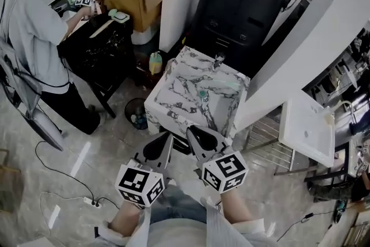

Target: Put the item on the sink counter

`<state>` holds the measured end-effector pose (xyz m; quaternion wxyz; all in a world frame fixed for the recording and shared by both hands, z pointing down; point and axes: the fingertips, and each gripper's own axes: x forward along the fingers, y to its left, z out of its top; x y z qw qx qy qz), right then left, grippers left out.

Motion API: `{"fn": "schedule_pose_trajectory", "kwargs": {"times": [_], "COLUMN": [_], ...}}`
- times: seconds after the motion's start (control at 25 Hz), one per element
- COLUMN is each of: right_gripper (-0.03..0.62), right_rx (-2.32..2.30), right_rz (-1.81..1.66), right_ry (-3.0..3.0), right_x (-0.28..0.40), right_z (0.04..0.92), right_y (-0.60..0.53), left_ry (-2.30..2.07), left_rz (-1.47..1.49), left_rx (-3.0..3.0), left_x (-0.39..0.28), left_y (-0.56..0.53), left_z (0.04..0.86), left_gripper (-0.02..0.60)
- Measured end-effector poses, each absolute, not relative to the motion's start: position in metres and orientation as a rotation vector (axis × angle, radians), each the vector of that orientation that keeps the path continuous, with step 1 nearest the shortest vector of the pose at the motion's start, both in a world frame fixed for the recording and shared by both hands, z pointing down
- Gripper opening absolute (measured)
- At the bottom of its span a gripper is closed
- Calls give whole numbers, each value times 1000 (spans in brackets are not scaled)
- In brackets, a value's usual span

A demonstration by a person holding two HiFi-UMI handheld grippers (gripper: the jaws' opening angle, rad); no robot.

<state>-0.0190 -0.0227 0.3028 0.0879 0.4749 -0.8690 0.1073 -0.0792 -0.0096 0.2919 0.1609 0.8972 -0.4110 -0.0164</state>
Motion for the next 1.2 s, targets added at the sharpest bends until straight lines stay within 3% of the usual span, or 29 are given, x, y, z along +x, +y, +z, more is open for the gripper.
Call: {"fn": "schedule_pose_trajectory", "kwargs": {"times": [0.52,1.2], "right_gripper": [11,9], "right_rx": [1451,1422], "right_rz": [174,176], "right_ry": [-2782,-2762], "right_x": [-15,-16], "right_z": [217,222], "right_y": [19,21], "left_ry": [-1058,-1053], "left_rz": [-183,-204], "left_rx": [2722,2753], "left_x": [-55,-50], "left_y": [23,27], "left_z": [217,207], "left_gripper": [17,17]}}
